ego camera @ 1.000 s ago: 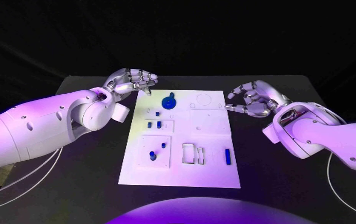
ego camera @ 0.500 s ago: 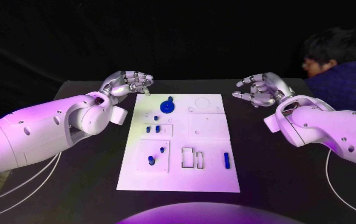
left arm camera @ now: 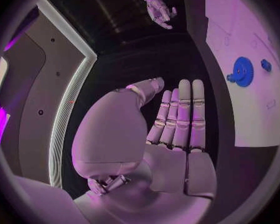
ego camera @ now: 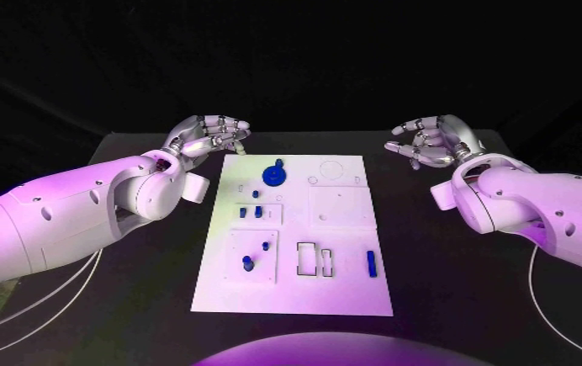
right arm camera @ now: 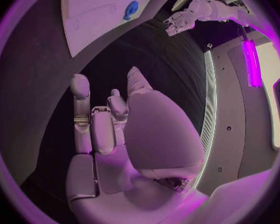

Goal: Assemble the parts on the task board

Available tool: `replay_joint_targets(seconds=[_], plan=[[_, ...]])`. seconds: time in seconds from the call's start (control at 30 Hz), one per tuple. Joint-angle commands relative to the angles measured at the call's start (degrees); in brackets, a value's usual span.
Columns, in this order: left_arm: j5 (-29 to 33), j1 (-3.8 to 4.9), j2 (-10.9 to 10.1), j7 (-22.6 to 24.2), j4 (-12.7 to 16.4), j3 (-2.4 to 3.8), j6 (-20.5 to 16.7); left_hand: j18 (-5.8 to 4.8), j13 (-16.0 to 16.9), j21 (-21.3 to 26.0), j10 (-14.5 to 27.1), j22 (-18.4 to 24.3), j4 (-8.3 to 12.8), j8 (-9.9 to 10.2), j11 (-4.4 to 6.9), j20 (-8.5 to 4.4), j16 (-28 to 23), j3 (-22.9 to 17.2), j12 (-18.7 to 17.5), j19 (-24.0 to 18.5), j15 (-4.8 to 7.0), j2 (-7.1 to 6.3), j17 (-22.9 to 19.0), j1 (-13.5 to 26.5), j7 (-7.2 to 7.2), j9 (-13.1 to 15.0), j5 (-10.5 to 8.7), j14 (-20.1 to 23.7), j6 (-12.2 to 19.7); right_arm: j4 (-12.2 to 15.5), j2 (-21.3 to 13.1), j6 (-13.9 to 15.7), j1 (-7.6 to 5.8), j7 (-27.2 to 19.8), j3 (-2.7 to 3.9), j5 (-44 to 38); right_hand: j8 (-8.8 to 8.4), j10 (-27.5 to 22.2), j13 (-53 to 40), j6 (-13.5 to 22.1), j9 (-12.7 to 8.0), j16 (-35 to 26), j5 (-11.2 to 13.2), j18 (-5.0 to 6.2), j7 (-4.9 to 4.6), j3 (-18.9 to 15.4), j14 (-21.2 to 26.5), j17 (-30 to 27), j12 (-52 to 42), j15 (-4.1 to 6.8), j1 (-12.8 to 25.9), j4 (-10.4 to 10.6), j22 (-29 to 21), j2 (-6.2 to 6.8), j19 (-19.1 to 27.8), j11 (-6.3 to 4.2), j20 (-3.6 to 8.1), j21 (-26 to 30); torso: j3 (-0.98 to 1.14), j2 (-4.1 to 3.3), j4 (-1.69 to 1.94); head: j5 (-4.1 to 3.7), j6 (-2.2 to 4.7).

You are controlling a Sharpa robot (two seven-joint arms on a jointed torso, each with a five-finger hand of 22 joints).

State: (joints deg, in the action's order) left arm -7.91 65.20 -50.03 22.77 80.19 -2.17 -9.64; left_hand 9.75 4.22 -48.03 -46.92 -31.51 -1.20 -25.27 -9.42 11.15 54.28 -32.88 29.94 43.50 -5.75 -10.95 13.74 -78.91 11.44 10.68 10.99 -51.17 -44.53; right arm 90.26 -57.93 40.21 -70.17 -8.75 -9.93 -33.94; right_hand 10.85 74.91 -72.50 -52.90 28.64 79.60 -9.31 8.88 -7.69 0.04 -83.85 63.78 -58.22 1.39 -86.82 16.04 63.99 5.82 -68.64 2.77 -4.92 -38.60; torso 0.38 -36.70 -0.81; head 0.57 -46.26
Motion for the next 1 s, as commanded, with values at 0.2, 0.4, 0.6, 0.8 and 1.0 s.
replay_joint_targets(seconds=[0.2,0.4,0.6,0.8,1.0], plan=[[0.7,0.02,0.2,1.3,0.1,0.04,-0.3,0.71,-0.1,0.2,-0.2,0.0,0.1,-0.4,-0.02,-0.06,-0.3,0.2,0.3,-0.4,0.23,0.36,-0.1,0.1,1.37,-0.1,-0.02,0.3,0.3,-0.3,0.3,-0.4,-0.03,-1.6,0.01,1.5,-0.25,0.1,4.7,-0.4,-0.1,-0.4,0.2,0.47,0.07,0.3,0.0,0.1,0.1,0.01,-0.6,-0.1,-0.1,0.04,-0.1,-0.14,0.09,0.3,0.0,-0.03,-0.01,0.04,0.15],[0.7,0.02,0.2,1.3,0.0,0.04,-0.3,0.71,-0.1,0.3,-0.4,0.1,0.1,-0.4,0.0,-0.07,-0.4,0.3,0.4,-0.4,0.25,0.38,-0.1,0.1,1.37,-0.1,-0.02,0.2,0.2,-0.5,0.5,-0.5,-0.03,-1.5,0.01,1.4,-0.25,0.1,4.7,-0.4,-0.1,-0.4,0.2,0.47,0.07,0.3,0.0,0.1,0.1,0.01,-0.6,-0.1,-0.1,0.04,-0.1,-0.14,0.09,0.3,0.0,0.0,0.0,0.06,0.11],[0.7,0.02,0.2,1.3,0.0,0.04,-0.2,0.71,-0.1,0.3,-0.4,0.1,0.1,-0.4,0.0,-0.07,-0.4,0.3,0.4,-0.4,0.25,0.38,-0.1,0.1,1.37,-0.1,-0.02,0.2,0.2,-0.5,0.6,-0.6,-0.03,-1.4,0.0,1.3,-0.35,0.2,4.8,-0.4,-0.2,-0.4,0.3,0.44,0.05,0.3,0.0,0.2,0.1,0.01,-0.6,0.0,0.0,0.11,-0.3,-0.13,0.1,0.2,-0.01,0.0,0.0,0.04,0.26],[0.7,0.02,0.2,1.3,0.0,0.04,-0.1,0.71,-0.1,0.3,-0.4,0.1,0.1,-0.4,0.0,-0.07,-0.4,0.3,0.4,-0.4,0.25,0.38,-0.1,0.1,1.37,-0.1,-0.02,0.2,0.2,-0.5,0.6,-0.8,-0.03,-1.2,0.0,0.5,-0.39,0.2,4.8,-0.4,-0.2,-0.4,0.3,0.44,0.05,0.3,0.0,0.2,0.1,0.01,-0.6,0.0,-0.1,0.14,-0.3,-0.13,0.1,0.3,-0.02,-0.05,0.01,0.05,0.22],[0.7,0.02,0.2,1.3,0.0,0.04,-0.1,0.71,-0.1,0.3,-0.4,0.1,0.1,-0.4,0.0,-0.07,-0.4,0.3,0.4,-0.4,0.25,0.38,-0.1,0.1,1.37,-0.1,-0.02,0.2,0.2,-0.5,0.7,-1.0,-0.03,-1.0,0.0,0.0,-0.39,0.2,4.8,-0.4,-0.2,-0.4,0.3,0.44,0.05,0.3,0.0,0.2,0.1,0.01,-0.6,0.0,-0.1,0.14,-0.3,-0.13,0.1,0.3,-0.01,-0.05,0.02,0.04,0.22]])
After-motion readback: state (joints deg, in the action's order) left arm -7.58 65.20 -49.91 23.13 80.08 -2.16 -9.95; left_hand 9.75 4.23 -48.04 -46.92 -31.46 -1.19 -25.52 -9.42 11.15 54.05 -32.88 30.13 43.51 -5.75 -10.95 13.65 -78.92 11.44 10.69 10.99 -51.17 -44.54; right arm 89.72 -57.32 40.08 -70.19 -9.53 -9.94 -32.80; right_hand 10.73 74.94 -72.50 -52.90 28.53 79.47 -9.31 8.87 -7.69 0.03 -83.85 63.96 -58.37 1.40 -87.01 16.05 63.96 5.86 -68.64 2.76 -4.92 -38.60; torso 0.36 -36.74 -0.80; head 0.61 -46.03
